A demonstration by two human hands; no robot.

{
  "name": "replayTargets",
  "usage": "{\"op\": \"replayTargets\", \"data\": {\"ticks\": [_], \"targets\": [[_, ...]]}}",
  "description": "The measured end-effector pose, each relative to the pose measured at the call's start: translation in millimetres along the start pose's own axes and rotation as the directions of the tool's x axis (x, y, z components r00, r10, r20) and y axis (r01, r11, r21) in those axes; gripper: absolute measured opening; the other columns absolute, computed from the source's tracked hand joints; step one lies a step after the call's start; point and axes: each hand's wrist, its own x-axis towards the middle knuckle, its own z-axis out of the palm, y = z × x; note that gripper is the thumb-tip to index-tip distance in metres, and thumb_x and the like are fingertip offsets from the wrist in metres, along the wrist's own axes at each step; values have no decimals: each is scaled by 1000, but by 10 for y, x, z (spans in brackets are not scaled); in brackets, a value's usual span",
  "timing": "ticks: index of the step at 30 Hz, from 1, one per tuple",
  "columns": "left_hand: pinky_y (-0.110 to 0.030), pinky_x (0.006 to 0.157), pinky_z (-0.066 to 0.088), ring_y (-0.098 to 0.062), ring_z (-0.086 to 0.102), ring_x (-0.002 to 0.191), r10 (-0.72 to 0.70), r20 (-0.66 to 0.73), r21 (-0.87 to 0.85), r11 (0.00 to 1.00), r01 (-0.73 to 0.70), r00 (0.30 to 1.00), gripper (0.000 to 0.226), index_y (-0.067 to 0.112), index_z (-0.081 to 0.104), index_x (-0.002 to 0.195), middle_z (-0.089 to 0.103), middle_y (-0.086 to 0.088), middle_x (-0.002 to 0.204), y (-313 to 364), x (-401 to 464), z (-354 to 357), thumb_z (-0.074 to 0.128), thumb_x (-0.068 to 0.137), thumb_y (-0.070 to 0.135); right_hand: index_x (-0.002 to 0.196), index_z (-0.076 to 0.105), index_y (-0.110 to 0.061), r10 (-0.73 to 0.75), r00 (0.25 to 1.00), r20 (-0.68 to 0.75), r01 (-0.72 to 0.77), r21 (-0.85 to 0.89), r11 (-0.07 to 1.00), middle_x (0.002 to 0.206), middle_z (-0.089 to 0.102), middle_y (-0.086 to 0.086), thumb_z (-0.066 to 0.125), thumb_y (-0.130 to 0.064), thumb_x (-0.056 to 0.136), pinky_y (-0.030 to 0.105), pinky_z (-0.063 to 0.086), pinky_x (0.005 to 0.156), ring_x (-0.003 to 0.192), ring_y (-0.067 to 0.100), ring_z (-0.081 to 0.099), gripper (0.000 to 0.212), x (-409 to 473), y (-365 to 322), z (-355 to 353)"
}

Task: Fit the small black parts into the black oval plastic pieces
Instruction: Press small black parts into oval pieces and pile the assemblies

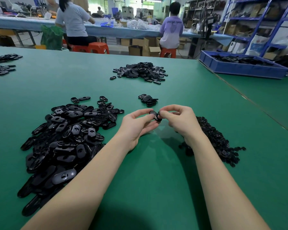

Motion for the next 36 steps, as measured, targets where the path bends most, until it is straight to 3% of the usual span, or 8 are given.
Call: {"op": "replayTargets", "data": {"ticks": [4,11,18,22,29,32,36], "targets": [[-25,64,60,-27,76,79,-7,4,-4,1000,7,1000,12,2,70,104,77,-17,90,13,-2,-1,62,95,-2,81,79,-25,25,999,30,-25,10,1000,61,66,-10,78,-19,80,11,31,44,41,0,43,6,-2,22,-8],[-28,68,62,-29,76,84,-9,35,4,1000,9,999,13,3,69,103,77,-17,91,4,16,-29,62,94,-3,76,76,-23,52,999,12,-51,-40,998,66,68,-8,82,-24,80,11,31,44,39,-2,44,7,23,34,-9],[-30,71,62,-30,76,89,-3,49,31,1000,2,999,14,3,69,104,77,-18,94,-10,25,-45,64,93,-4,75,78,-25,69,998,-14,-70,-46,997,78,75,-5,85,-26,76,20,37,58,48,-2,47,8,45,48,12],[-32,73,63,-31,76,90,-2,61,31,1000,0,998,14,2,68,105,77,-18,94,-12,26,-50,63,93,-4,80,78,-23,61,998,-14,-61,-50,997,87,78,4,84,-26,77,27,43,68,63,10,51,7,39,49,37],[-33,73,63,-31,76,91,-12,81,33,999,10,997,15,3,68,104,76,-20,97,-4,16,-52,62,94,-5,83,75,-24,115,993,-9,-116,-42,992,86,75,1,84,-27,77,21,34,52,57,8,49,11,29,50,10],[-33,74,62,-32,75,92,-20,90,11,1000,19,996,15,2,67,106,76,-20,98,-2,16,-59,61,94,-5,79,75,-25,117,993,-4,-117,-36,992,74,70,-4,84,-30,78,12,33,41,45,2,47,10,14,48,5],[-33,74,62,-33,75,95,-36,110,-34,999,40,993,17,1,66,111,75,-21,102,15,19,-85,60,95,-4,78,76,-27,120,993,12,-120,-19,993,74,63,-4,84,-34,79,13,34,44,53,7,47,10,1,42,-8]]}}
